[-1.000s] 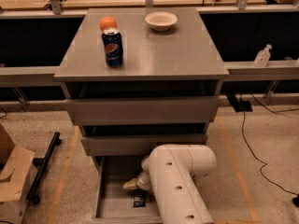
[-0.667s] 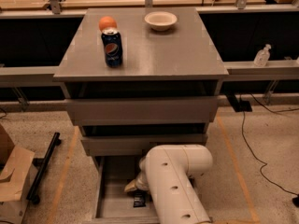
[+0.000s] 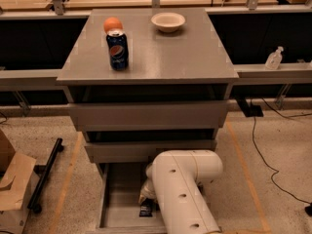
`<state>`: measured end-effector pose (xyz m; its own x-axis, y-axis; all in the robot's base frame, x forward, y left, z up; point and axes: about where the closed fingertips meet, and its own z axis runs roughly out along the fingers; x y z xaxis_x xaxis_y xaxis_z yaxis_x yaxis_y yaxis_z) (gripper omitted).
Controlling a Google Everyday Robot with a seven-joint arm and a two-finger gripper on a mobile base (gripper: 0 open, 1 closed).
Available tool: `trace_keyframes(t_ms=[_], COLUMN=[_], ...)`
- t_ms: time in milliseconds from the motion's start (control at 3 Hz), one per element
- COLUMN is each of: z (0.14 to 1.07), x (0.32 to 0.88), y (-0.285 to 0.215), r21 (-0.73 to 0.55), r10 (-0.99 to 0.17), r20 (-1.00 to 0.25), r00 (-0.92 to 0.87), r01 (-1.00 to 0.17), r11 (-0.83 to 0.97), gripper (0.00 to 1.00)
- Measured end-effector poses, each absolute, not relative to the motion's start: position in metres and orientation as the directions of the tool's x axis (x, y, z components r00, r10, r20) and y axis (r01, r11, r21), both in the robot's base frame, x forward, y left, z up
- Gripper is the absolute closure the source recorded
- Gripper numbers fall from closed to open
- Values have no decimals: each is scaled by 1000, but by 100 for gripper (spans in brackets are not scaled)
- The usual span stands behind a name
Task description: Pick rxbar blueberry from bottom drawer and place on counter
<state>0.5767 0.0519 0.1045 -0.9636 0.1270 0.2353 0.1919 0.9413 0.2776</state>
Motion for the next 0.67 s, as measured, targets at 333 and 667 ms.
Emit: trace_keyframes(t_ms=[333, 667], z=[103, 108], x=[575, 575], y=[54, 54], r21=[267, 267], r10=[127, 127], r20=[243, 244], r00=[-962, -962], r01=[192, 192], r11=[944, 944], gripper=[87, 100])
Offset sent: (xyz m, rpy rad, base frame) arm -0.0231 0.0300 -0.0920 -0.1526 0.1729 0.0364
